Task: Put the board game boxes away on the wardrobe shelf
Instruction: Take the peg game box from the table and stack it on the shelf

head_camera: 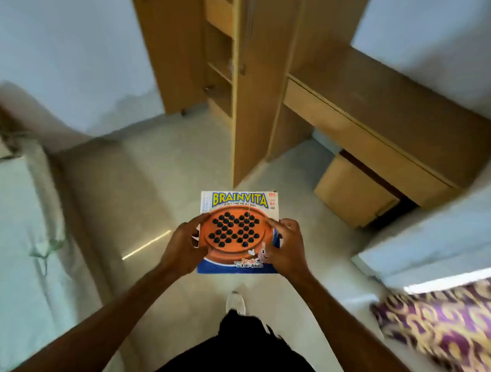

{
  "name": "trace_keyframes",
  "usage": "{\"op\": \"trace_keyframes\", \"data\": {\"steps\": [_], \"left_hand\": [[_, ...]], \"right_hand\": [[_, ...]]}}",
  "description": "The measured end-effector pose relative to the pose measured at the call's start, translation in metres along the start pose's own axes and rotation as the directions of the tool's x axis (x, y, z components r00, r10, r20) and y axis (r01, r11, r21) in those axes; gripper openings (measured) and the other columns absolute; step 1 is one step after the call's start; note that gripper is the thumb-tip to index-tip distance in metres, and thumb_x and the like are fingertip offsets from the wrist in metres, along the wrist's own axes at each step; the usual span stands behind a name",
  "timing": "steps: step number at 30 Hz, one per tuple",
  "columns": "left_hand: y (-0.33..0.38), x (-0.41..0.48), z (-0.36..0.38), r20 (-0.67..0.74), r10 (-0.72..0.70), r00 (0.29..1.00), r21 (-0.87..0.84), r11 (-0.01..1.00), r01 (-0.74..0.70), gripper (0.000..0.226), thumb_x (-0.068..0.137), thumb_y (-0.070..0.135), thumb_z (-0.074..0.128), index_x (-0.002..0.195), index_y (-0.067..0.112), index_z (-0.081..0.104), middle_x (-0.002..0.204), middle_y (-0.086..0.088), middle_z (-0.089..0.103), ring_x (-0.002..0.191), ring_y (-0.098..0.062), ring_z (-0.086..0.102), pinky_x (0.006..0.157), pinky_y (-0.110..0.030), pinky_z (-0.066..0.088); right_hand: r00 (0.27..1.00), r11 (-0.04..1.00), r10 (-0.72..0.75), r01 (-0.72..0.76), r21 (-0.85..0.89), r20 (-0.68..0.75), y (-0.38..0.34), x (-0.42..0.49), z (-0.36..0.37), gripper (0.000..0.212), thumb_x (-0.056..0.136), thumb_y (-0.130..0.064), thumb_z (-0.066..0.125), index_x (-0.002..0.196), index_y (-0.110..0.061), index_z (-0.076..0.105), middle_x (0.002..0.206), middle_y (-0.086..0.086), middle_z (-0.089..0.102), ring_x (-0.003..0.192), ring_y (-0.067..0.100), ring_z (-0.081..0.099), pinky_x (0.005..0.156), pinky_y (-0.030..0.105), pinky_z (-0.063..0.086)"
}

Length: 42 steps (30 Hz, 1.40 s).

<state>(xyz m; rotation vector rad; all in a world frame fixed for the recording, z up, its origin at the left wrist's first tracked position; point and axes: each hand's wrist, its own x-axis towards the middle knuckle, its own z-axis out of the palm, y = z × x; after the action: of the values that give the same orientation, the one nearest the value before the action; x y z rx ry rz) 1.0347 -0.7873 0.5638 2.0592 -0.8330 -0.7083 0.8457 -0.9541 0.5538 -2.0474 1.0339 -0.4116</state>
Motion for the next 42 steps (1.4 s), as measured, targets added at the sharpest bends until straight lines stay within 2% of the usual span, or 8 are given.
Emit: {"op": "trace_keyframes", "data": {"steps": [6,13,18,21,29,34,37,42], "left_hand": [[-0.017,0.071,-0.074,-0.21,-0.103,0.972,-0.009,0.995,0.103,0.068,0.076,-0.011,0.066,0.137,0.015,0.051,0.095,-0.002,0.063,0.071,-0.009,0.066,0.051,-0.01,0.05],[-0.067,0.162,-0.168,-0.357,-0.25,0.9,-0.103,0.968,0.228,0.069,0.077,-0.007,0.066,0.138,0.021,0.05,0.107,-0.01,0.063,0.083,-0.015,0.067,0.057,-0.018,0.055],[-0.097,0.245,-0.245,-0.419,-0.23,0.879,-0.086,0.973,0.214,0.061,0.082,0.002,0.068,0.138,0.02,0.051,0.108,-0.008,0.065,0.086,-0.017,0.065,0.061,-0.025,0.056],[-0.109,0.299,-0.296,-0.417,-0.224,0.881,-0.068,0.974,0.216,0.058,0.083,0.006,0.067,0.137,0.022,0.053,0.108,-0.008,0.068,0.086,-0.018,0.066,0.067,-0.034,0.06],[-0.113,0.466,-0.403,-0.332,-0.15,0.931,0.008,0.987,0.162,0.059,0.083,0.01,0.069,0.138,0.024,0.053,0.102,0.003,0.068,0.082,-0.009,0.066,0.066,-0.029,0.059],[-0.103,0.585,-0.429,-0.258,-0.143,0.956,-0.001,0.989,0.147,0.063,0.081,0.009,0.072,0.139,0.025,0.052,0.096,0.001,0.066,0.084,-0.013,0.066,0.069,-0.032,0.06],[-0.088,0.666,-0.44,-0.237,-0.122,0.964,-0.005,0.992,0.124,0.063,0.082,0.011,0.071,0.14,0.024,0.05,0.097,-0.001,0.066,0.089,-0.02,0.068,0.07,-0.039,0.061],[-0.054,0.77,-0.452,-0.199,-0.086,0.976,0.034,0.995,0.094,0.062,0.084,0.009,0.07,0.141,0.022,0.048,0.112,-0.006,0.068,0.091,-0.019,0.063,0.064,-0.028,0.056]], "right_hand": [[0.975,0.99,-0.138,0.133,0.039,0.174,-0.069,0.129,0.055,0.052,0.083,-0.019,0.074,0.132,-0.024,0.057,0.126,0.001,0.048,0.115,0.015,0.054,0.091,0.031,0.055],[0.911,0.967,-0.255,0.248,0.063,0.324,-0.151,0.261,0.149,0.052,0.085,-0.019,0.071,0.135,-0.023,0.054,0.124,0.0,0.045,0.113,0.009,0.051,0.082,0.013,0.049],[0.906,0.963,-0.267,0.263,0.06,0.329,-0.206,0.351,0.225,0.054,0.085,-0.021,0.072,0.135,-0.026,0.053,0.127,-0.001,0.044,0.117,0.015,0.052,0.089,0.028,0.057],[0.921,0.973,-0.229,0.225,0.05,0.315,-0.242,0.398,0.259,0.056,0.083,-0.017,0.074,0.135,-0.025,0.054,0.127,0.0,0.044,0.117,0.017,0.054,0.085,0.028,0.058],[0.963,0.99,-0.126,0.109,0.085,0.239,-0.316,0.54,0.311,0.06,0.081,-0.019,0.076,0.136,-0.022,0.052,0.128,0.001,0.044,0.114,0.013,0.053,0.077,0.025,0.057],[0.981,0.992,-0.123,0.114,0.062,0.153,-0.332,0.649,0.321,0.057,0.08,-0.019,0.077,0.133,-0.019,0.055,0.125,0.004,0.047,0.115,0.013,0.054,0.072,0.009,0.047],[0.992,0.995,-0.081,0.075,0.064,0.096,-0.342,0.724,0.319,0.059,0.08,-0.02,0.077,0.134,-0.021,0.054,0.126,0.002,0.047,0.116,0.013,0.053,0.075,0.017,0.049],[0.999,0.996,-0.036,0.033,0.085,0.033,-0.356,0.814,0.3,0.06,0.079,-0.022,0.078,0.134,-0.021,0.054,0.126,0.002,0.047,0.111,0.01,0.05,0.083,0.03,0.056]]}}
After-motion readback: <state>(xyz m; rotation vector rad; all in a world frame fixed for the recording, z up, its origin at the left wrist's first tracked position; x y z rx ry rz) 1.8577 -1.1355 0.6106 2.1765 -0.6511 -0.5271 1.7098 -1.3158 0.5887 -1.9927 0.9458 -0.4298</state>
